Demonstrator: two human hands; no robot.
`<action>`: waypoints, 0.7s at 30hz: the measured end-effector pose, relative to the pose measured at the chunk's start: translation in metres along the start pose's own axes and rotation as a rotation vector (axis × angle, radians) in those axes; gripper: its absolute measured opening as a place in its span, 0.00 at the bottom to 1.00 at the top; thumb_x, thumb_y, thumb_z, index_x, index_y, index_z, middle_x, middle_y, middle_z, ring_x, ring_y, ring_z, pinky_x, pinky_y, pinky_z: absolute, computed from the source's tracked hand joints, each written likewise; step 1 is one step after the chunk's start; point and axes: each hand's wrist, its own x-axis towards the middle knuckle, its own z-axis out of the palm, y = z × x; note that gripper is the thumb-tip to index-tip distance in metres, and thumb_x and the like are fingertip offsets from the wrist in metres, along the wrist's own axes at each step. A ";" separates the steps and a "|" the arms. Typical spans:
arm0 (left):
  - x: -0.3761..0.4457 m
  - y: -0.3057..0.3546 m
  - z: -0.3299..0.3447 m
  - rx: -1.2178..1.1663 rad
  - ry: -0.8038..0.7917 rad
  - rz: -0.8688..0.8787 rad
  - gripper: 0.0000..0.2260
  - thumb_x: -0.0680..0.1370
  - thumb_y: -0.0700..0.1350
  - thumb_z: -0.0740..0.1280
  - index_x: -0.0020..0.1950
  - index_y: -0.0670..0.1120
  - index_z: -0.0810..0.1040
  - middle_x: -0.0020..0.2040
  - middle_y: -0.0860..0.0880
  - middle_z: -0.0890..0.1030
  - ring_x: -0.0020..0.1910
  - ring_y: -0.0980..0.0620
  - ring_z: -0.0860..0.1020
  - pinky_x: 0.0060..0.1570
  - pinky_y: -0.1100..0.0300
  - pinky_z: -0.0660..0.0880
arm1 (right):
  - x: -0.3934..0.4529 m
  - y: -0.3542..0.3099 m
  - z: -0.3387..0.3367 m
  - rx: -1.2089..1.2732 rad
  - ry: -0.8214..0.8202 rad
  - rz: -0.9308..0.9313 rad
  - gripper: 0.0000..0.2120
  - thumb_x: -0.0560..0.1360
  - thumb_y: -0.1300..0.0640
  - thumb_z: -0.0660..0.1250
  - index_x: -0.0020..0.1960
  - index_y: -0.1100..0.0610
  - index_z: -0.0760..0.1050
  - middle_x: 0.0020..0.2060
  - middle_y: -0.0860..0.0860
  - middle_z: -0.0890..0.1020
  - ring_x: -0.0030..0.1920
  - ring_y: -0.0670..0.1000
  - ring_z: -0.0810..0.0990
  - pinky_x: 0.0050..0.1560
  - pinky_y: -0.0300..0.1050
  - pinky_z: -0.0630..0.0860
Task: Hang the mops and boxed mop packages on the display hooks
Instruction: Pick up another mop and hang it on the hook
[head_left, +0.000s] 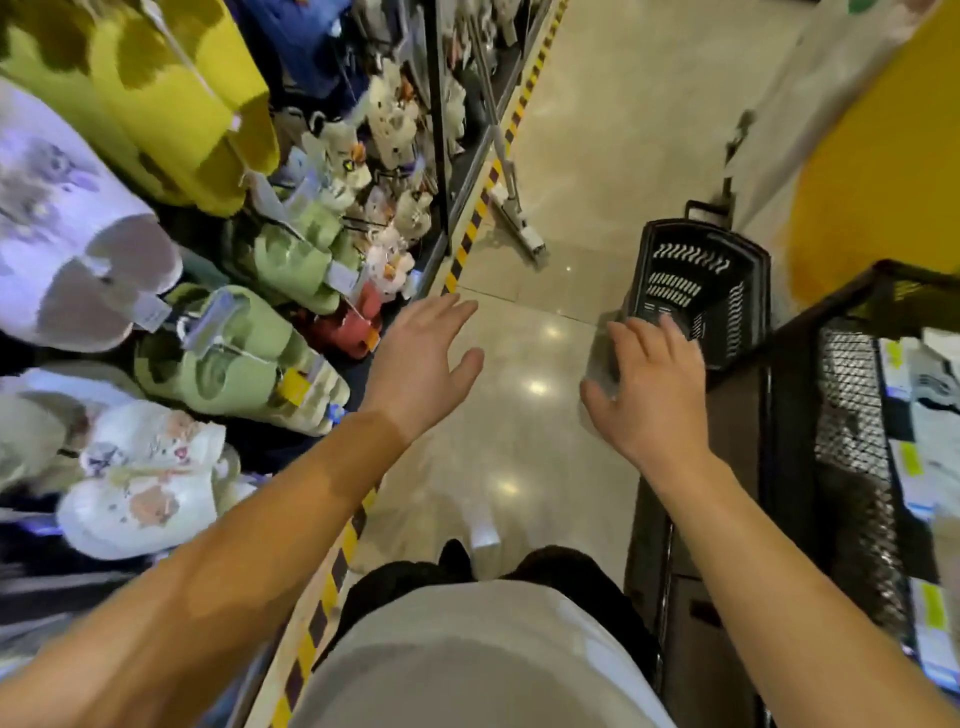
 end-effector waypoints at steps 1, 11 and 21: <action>0.025 -0.001 0.000 0.005 -0.003 -0.002 0.24 0.79 0.50 0.67 0.74 0.46 0.70 0.74 0.44 0.70 0.75 0.45 0.64 0.73 0.57 0.54 | 0.023 0.002 0.001 0.010 0.005 0.010 0.31 0.75 0.49 0.71 0.74 0.58 0.70 0.72 0.57 0.73 0.77 0.65 0.61 0.76 0.65 0.57; 0.280 -0.021 0.040 0.047 0.005 -0.087 0.24 0.78 0.53 0.65 0.73 0.47 0.72 0.73 0.45 0.71 0.74 0.43 0.66 0.73 0.50 0.60 | 0.285 0.067 0.041 0.034 0.040 -0.045 0.31 0.74 0.49 0.71 0.73 0.60 0.70 0.70 0.59 0.74 0.76 0.66 0.63 0.75 0.64 0.60; 0.509 -0.013 0.053 0.058 0.080 -0.219 0.24 0.79 0.51 0.67 0.74 0.48 0.70 0.75 0.47 0.69 0.75 0.46 0.63 0.74 0.52 0.57 | 0.547 0.115 0.028 0.020 -0.031 -0.206 0.30 0.74 0.48 0.70 0.73 0.58 0.70 0.71 0.58 0.74 0.76 0.65 0.63 0.74 0.66 0.60</action>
